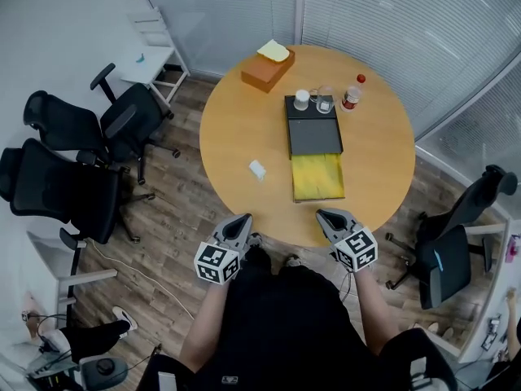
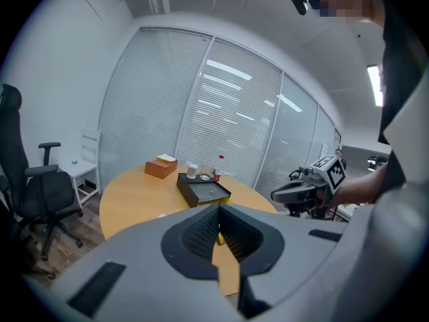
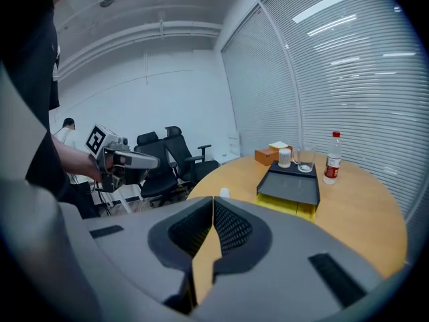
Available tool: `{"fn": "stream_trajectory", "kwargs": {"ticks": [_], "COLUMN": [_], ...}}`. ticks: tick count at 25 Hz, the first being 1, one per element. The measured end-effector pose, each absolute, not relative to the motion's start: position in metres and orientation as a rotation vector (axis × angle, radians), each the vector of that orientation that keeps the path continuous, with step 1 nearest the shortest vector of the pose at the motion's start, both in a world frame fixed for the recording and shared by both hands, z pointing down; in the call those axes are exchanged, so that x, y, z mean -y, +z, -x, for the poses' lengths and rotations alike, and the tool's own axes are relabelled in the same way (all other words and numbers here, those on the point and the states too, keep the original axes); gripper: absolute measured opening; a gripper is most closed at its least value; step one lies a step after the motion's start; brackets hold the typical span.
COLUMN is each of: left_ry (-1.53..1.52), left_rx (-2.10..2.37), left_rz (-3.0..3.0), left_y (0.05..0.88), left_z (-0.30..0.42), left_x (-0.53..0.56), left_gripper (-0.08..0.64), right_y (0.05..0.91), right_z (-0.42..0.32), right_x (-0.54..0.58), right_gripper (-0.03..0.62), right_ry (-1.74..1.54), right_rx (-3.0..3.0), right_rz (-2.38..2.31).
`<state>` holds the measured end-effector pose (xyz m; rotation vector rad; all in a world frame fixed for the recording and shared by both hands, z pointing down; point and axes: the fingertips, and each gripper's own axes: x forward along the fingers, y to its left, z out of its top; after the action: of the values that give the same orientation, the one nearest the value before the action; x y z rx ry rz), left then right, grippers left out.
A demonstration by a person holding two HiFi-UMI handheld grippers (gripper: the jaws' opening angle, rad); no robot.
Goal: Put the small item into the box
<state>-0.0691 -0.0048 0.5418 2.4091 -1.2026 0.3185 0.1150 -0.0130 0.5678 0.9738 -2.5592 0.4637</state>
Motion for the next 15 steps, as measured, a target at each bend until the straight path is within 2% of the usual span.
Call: {"fn": "stream_trajectory", "kwargs": {"ticks": [15], "left_ry": [0.335], "left_rx": [1.041], "left_rz": [-2.482], "left_y": [0.549], "left_z": [0.140], "left_x": [0.076], "left_gripper": [0.006], "right_y": [0.577], "right_z": [-0.021], "right_x": [0.061], "right_gripper": [0.005], "right_ry": [0.487], "right_rx": [2.498], "right_rz": [-1.048]}}
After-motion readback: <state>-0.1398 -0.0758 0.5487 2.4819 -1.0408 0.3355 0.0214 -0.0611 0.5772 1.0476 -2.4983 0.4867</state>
